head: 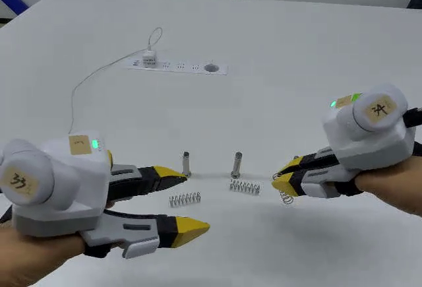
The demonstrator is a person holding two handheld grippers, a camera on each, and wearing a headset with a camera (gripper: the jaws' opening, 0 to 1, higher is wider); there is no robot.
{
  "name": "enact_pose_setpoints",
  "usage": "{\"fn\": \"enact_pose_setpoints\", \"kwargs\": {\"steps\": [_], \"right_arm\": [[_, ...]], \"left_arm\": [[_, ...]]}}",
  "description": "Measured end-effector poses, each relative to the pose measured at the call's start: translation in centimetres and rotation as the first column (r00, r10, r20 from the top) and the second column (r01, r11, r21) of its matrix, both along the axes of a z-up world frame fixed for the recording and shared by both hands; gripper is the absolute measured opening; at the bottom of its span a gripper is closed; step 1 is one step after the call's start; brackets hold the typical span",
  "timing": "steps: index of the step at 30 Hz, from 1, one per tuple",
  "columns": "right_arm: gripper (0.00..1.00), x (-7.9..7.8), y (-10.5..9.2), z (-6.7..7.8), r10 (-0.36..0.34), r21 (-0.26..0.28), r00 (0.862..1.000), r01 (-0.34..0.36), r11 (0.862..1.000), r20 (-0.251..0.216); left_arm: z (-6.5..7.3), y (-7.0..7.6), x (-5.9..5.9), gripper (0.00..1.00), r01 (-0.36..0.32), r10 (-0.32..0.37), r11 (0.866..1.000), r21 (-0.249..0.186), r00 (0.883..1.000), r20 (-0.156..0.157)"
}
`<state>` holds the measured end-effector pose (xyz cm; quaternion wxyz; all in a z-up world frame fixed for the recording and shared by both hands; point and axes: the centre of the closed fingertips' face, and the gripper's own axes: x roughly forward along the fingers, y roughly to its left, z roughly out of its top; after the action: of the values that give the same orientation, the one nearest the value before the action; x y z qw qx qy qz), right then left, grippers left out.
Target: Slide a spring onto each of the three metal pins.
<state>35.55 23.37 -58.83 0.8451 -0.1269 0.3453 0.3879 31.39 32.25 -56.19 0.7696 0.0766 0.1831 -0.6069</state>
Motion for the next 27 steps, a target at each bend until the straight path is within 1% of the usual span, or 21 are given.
{"fn": "enact_pose_setpoints", "kwargs": {"steps": [1,5,6,8,9,12,14,16,17,20,23,25,27], "right_arm": [[0.12,0.0,0.5,0.8,0.006,0.028,1.0,-0.006,1.0,0.016],[0.12,-0.1,2.0,3.2,0.029,0.106,0.998,-0.034,0.994,0.054],[0.12,-0.4,2.9,4.1,0.054,0.136,0.996,-0.064,0.989,0.071],[0.12,-0.7,3.7,5.0,0.063,0.179,0.995,-0.076,0.981,0.077],[0.12,-0.9,4.3,5.6,0.078,0.2,0.993,-0.094,0.975,0.087],[0.12,-1.2,5.3,6.7,0.092,0.231,0.99,-0.114,0.966,0.106],[0.12,-1.4,6.0,7.1,0.104,0.246,0.988,-0.13,0.961,0.117],[0.12,-1.6,6.7,7.4,0.114,0.277,0.987,-0.142,0.95,0.115],[0.12,-1.7,6.9,7.5,0.116,0.285,0.986,-0.145,0.947,0.117],[0.12,-1.9,7.4,7.7,0.124,0.307,0.986,-0.154,0.939,0.116],[0.12,-2.2,7.7,7.5,0.134,0.301,0.984,-0.163,0.939,0.113],[0.12,-2.3,7.7,7.4,0.14,0.295,0.984,-0.167,0.941,0.111],[0.12,-2.4,7.6,7.5,0.142,0.283,0.983,-0.17,0.944,0.117]], "left_arm": [[0.2,-0.6,0.1,0.47,0.009,-0.009,1.0,-0.011,1.0,-0.007],[0.5,-2.1,0.4,0.43,0.023,-0.024,0.999,-0.045,0.999,-0.038],[0.5,-2.5,0.6,0.42,0.019,-0.022,0.998,-0.053,0.999,-0.05],[0.6,-3.0,0.9,0.41,0.006,-0.011,0.998,-0.07,0.997,-0.073],[0.7,-3.3,1.1,0.39,-0.004,-0.004,0.996,-0.084,0.996,-0.094],[1.2,-3.8,1.3,0.37,-0.011,-0.004,0.993,-0.117,0.993,-0.12],[1.4,-4.1,1.3,0.36,-0.014,-0.002,0.992,-0.125,0.993,-0.121],[1.6,-4.3,1.3,0.35,-0.017,0.0,0.99,-0.136,0.992,-0.126],[1.7,-4.4,1.3,0.35,-0.018,0.0,0.99,-0.14,0.992,-0.127],[1.8,-4.5,1.3,0.31,-0.015,-0.002,0.99,-0.142,0.993,-0.12],[2.0,-4.6,1.3,0.25,-0.01,-0.005,0.989,-0.146,0.995,-0.104],[2.1,-4.5,1.5,0.19,-0.008,-0.004,0.99,-0.144,0.997,-0.079],[2.0,-4.4,1.3,0.15,0.005,-0.014,0.991,-0.137,0.998,-0.064]]}}
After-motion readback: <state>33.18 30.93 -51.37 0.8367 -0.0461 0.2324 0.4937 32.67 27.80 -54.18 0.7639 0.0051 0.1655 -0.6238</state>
